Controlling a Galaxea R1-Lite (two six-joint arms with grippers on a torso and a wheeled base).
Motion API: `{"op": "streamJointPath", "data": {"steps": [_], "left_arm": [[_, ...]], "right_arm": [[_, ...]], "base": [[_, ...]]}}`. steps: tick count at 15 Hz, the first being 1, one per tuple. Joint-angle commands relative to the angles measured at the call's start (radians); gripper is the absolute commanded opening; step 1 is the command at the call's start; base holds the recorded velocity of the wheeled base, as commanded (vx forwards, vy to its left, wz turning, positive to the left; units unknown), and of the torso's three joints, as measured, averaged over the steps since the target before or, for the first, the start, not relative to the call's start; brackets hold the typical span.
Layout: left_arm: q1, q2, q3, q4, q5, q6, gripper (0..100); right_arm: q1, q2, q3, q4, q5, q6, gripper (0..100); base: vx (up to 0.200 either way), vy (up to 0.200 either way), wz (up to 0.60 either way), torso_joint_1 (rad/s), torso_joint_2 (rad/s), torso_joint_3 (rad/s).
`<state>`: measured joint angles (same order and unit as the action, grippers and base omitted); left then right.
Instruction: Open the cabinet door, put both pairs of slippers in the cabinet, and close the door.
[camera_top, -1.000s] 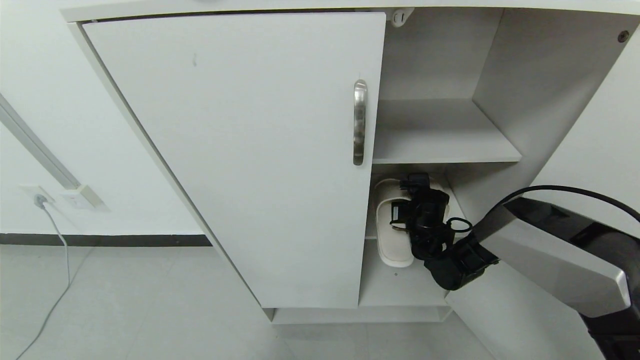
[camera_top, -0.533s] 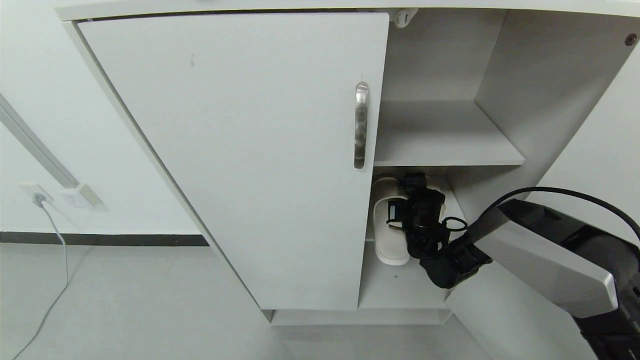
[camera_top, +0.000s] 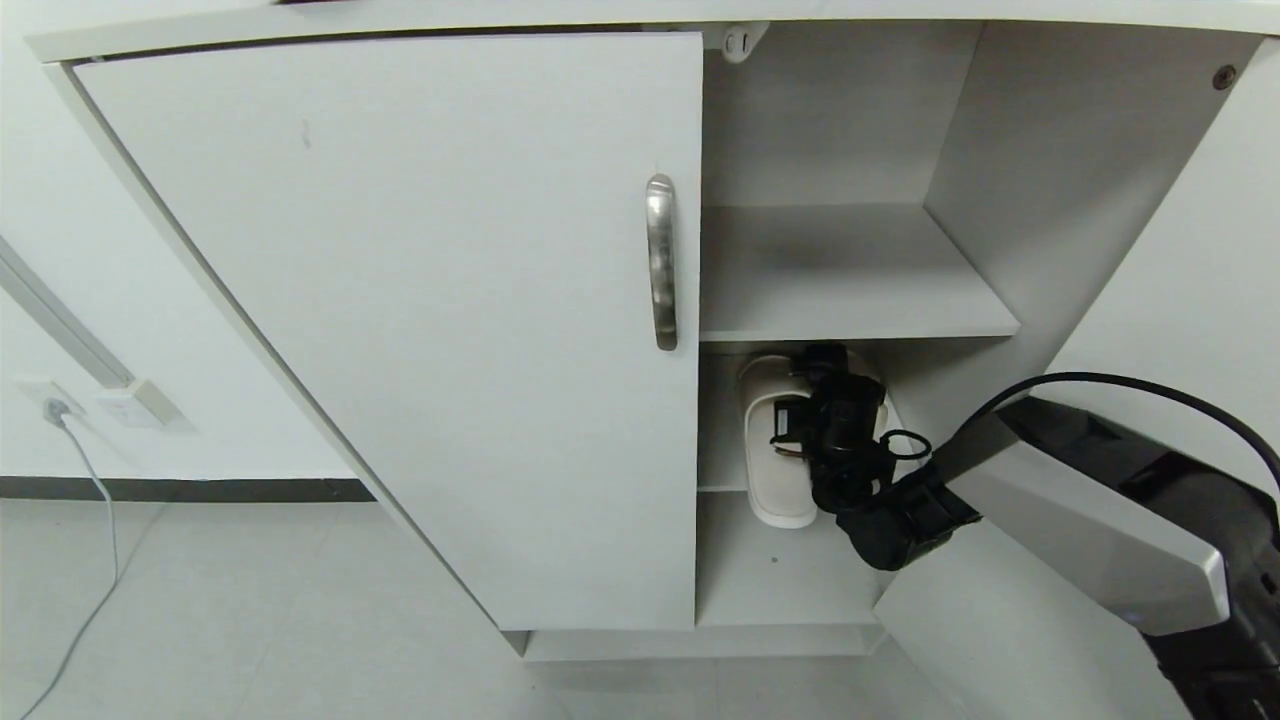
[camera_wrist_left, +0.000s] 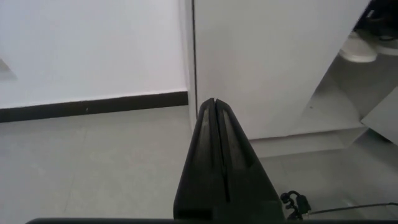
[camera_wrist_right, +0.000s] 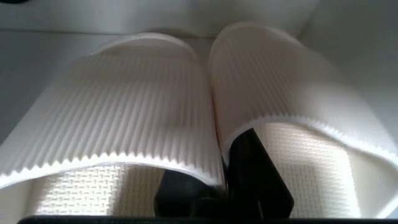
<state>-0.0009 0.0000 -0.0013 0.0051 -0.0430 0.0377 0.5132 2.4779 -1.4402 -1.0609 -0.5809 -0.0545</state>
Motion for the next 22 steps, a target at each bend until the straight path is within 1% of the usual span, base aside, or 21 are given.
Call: {"op": "streamJointPath", "data": {"steps": [1, 3, 6, 10, 17, 18, 20, 22], "left_arm": [[-0.001, 0.002, 0.000, -0.001, 0.000, -0.001, 0], [-0.001, 0.002, 0.000, -0.001, 0.000, -0.001, 0], [-0.001, 0.002, 0.000, -0.001, 0.000, -0.001, 0], [-0.001, 0.002, 0.000, -0.001, 0.000, -0.001, 0], [-0.001, 0.002, 0.000, -0.001, 0.000, -0.001, 0], [-0.001, 0.002, 0.000, -0.001, 0.000, -0.001, 0], [-0.001, 0.002, 0.000, -0.001, 0.000, -0.001, 0], [-0.001, 0.002, 0.000, -0.001, 0.000, -0.001, 0]], "right_arm": [[-0.012, 0.010, -0.039, 0.022, 0.019, -0.001, 0], [-0.021, 0.019, -0.078, 0.061, 0.039, -0.001, 0], [-0.030, 0.046, -0.152, 0.113, 0.041, -0.001, 0], [-0.036, 0.079, -0.218, 0.156, 0.041, -0.002, 0], [-0.036, 0.090, -0.239, 0.174, 0.041, -0.004, 0], [-0.036, 0.088, -0.239, 0.177, 0.041, -0.004, 100], [-0.033, 0.079, -0.220, 0.171, 0.039, -0.004, 100], [-0.022, 0.026, -0.137, 0.153, 0.039, -0.004, 100]], "base": [[0.000, 0.000, 0.00, 0.000, 0.00, 0.000], [0.000, 0.000, 0.00, 0.000, 0.00, 0.000], [0.000, 0.000, 0.00, 0.000, 0.00, 0.000], [0.000, 0.000, 0.00, 0.000, 0.00, 0.000], [0.000, 0.000, 0.00, 0.000, 0.00, 0.000], [0.000, 0.000, 0.00, 0.000, 0.00, 0.000], [0.000, 0.000, 0.00, 0.000, 0.00, 0.000], [0.000, 0.000, 0.00, 0.000, 0.00, 0.000]]}}
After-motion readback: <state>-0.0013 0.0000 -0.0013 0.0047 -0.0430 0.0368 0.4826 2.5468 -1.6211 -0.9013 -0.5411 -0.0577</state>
